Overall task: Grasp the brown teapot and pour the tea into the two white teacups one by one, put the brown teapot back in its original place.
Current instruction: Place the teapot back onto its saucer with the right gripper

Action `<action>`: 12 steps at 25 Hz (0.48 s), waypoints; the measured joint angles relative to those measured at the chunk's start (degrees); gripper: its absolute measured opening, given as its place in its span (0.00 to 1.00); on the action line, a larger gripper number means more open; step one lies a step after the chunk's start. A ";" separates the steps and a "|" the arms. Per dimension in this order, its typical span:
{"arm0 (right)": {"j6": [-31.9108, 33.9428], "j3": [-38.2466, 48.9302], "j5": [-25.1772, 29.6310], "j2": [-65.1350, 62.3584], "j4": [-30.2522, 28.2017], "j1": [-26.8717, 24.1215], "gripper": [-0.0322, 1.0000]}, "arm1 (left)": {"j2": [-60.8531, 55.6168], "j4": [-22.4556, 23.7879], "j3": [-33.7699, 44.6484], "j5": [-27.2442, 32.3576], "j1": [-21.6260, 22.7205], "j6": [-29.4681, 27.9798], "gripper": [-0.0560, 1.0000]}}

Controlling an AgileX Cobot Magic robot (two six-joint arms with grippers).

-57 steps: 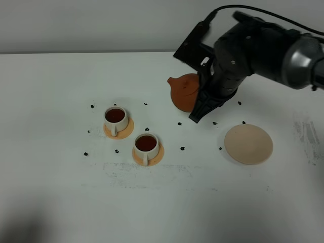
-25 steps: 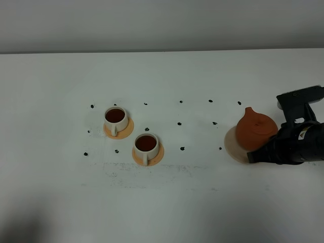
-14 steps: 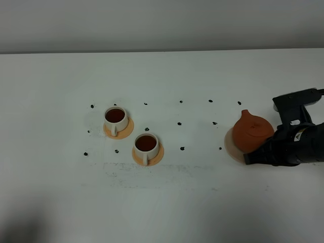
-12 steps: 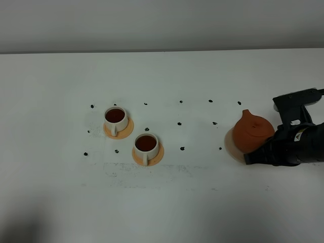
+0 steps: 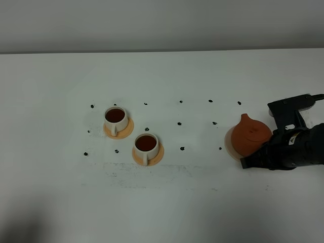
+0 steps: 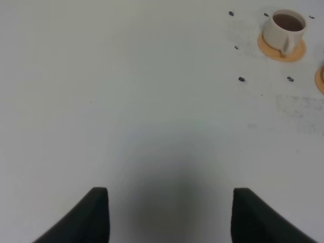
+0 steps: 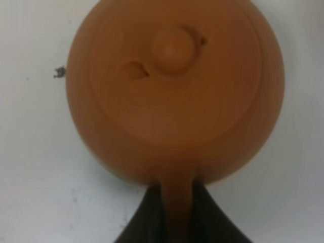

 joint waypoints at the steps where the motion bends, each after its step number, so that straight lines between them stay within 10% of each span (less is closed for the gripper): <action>1: 0.00 0.00 0.00 0.00 0.02 0.00 0.11 | 0.00 0.00 0.00 0.00 0.00 0.00 0.53; 12: 0.00 0.00 0.16 -2.73 0.81 0.00 0.56 | 0.00 0.00 0.00 0.00 0.00 0.00 0.53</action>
